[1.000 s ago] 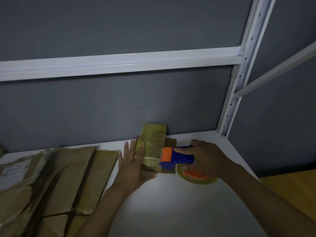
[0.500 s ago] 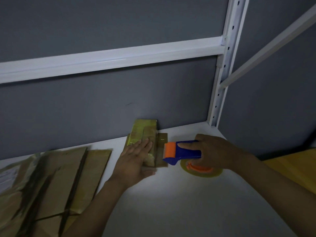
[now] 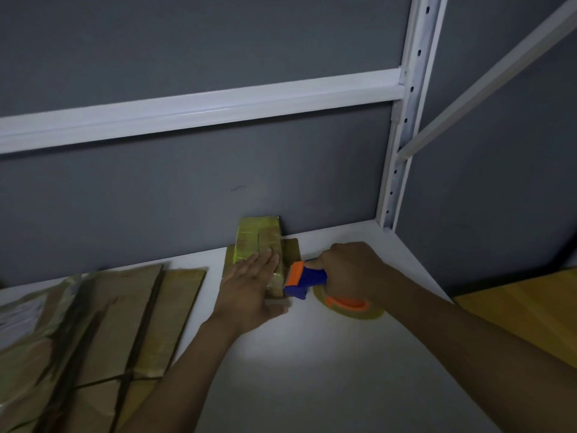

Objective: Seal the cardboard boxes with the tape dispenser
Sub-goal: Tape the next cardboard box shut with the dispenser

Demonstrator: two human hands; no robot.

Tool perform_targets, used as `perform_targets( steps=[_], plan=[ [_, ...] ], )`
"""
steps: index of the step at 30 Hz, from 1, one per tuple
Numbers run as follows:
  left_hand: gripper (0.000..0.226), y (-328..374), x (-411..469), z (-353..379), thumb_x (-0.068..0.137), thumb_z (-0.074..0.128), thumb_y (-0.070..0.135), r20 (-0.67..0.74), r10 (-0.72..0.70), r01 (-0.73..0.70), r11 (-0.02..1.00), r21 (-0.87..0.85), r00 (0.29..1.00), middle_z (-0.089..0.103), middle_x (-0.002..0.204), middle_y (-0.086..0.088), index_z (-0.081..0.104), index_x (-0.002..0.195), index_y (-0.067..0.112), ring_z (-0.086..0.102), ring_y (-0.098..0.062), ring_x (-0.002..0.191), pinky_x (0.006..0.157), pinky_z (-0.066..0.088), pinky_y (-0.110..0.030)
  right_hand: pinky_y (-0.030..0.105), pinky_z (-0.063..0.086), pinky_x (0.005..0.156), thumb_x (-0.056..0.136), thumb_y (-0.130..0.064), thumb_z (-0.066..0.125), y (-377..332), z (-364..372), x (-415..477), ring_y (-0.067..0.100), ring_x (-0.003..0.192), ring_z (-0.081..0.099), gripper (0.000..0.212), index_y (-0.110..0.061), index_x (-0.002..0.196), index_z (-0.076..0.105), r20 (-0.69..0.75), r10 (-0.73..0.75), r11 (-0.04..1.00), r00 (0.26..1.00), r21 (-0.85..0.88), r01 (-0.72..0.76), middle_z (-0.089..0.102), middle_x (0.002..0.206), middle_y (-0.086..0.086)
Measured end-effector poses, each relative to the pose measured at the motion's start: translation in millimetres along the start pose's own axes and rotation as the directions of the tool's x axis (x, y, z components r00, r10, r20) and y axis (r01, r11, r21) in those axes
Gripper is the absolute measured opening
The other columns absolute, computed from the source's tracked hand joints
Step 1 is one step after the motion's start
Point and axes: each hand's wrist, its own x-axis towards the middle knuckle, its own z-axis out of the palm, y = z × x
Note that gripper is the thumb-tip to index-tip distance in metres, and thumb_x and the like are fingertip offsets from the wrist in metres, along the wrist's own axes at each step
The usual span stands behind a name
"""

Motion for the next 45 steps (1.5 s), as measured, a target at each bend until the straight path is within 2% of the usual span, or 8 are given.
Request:
perform_targets(
  steps=[7, 12, 16, 26, 32, 35, 40, 45],
  plan=[
    [0.135, 6, -5, -13, 0.045, -0.005, 0.102, 0.086, -0.059, 0.061, 0.998, -0.017, 0.995, -0.001, 0.158, 0.015, 0.008, 0.155, 0.025, 0.003, -0.009, 0.149, 0.115, -0.003, -0.022, 0.029, 0.049, 0.082, 0.081, -0.039, 0.068, 30, -8, -11, 0.016, 0.095, 0.059, 0.051, -0.035, 0.13, 0.055, 0.155, 0.199, 0.886, 0.968, 0.394, -0.245, 0.063, 0.113, -0.004],
    [0.113, -4, 9, -26, 0.072, -0.013, 0.087, -0.085, -0.122, 0.109, 0.984, -0.14, 0.989, 0.043, 0.149, 0.002, 0.043, 0.145, 0.023, 0.04, -0.021, 0.137, 0.11, 0.023, -0.027, 0.02, 0.052, 0.064, 0.076, -0.018, 0.077, 52, 5, -38, 0.013, 0.077, 0.065, 0.027, -0.029, 0.1, 0.068, 0.347, 0.327, 0.249, 0.879, 0.865, -0.435, 0.072, 0.085, -0.001],
    [0.106, -11, 14, -17, 0.07, -0.017, 0.079, -0.018, -0.182, 0.18, 0.981, -0.078, 0.983, 0.018, 0.16, 0.006, 0.028, 0.152, 0.028, 0.008, -0.02, 0.15, 0.118, 0.009, -0.037, 0.028, 0.056, 0.072, 0.077, -0.017, 0.077, 67, 26, -52, 0.019, 0.08, 0.07, 0.032, -0.014, 0.108, 0.07, 0.414, 0.368, 0.067, 0.833, 0.881, -0.468, 0.075, 0.09, 0.006],
    [0.101, -11, 12, 8, 0.073, -0.016, 0.078, -0.025, -0.214, 0.205, 0.959, -0.196, 0.977, 0.006, 0.158, 0.011, 0.023, 0.151, 0.028, -0.008, -0.009, 0.147, 0.115, -0.012, -0.02, 0.028, 0.03, 0.11, 0.1, -0.037, 0.042, 2, 34, -11, 0.017, 0.134, 0.04, 0.049, -0.02, 0.145, 0.039, -0.108, 0.521, 0.742, 0.847, 0.547, -0.387, 0.044, 0.146, 0.001],
    [0.075, 0, 7, -1, 0.087, 0.008, 0.061, -0.033, -0.247, 0.225, 0.923, -0.311, 0.968, 0.004, 0.157, 0.012, 0.026, 0.151, 0.026, -0.014, -0.002, 0.139, 0.111, -0.013, -0.017, 0.02, 0.05, 0.081, 0.102, -0.049, 0.022, -80, 52, 43, 0.012, 0.102, 0.059, 0.045, -0.024, 0.127, 0.05, 0.348, 0.337, -0.148, 0.875, 0.937, -0.316, 0.059, 0.121, 0.0],
    [0.059, -5, 9, -4, 0.099, 0.019, 0.05, -0.009, -0.263, 0.246, 0.913, -0.326, 0.965, 0.01, 0.161, 0.005, 0.028, 0.15, 0.023, -0.012, -0.005, 0.143, 0.105, -0.018, -0.012, 0.018, 0.049, 0.077, 0.102, -0.04, 0.03, -88, 84, 55, 0.014, 0.102, 0.058, 0.04, -0.017, 0.131, 0.047, 0.314, 0.395, -0.237, 0.863, 0.943, -0.235, 0.057, 0.126, 0.006],
    [0.047, -9, 9, -9, 0.099, 0.052, 0.031, -0.053, -0.341, 0.255, 0.787, -0.561, 0.938, 0.03, 0.156, 0.003, 0.045, 0.143, 0.017, 0.009, -0.013, 0.148, 0.108, 0.001, -0.014, 0.031, 0.052, 0.084, 0.097, -0.046, 0.046, -79, 91, 58, 0.021, 0.093, 0.065, 0.045, -0.011, 0.121, 0.062, 0.268, 0.403, -0.187, 0.875, 0.96, -0.208, 0.067, 0.108, 0.012],
    [0.031, -17, -2, -20, 0.098, 0.054, 0.019, -0.025, -0.378, 0.194, 0.528, -0.827, 0.925, 0.045, 0.14, 0.007, 0.059, 0.128, 0.019, 0.031, -0.005, 0.139, 0.104, 0.028, -0.013, 0.023, 0.034, 0.109, 0.099, -0.011, 0.048, -68, 98, 42, 0.007, 0.138, 0.032, 0.049, -0.028, 0.144, 0.04, -0.349, 0.24, 0.623, 0.906, 0.771, 0.132, 0.029, 0.154, -0.009]
  ],
)
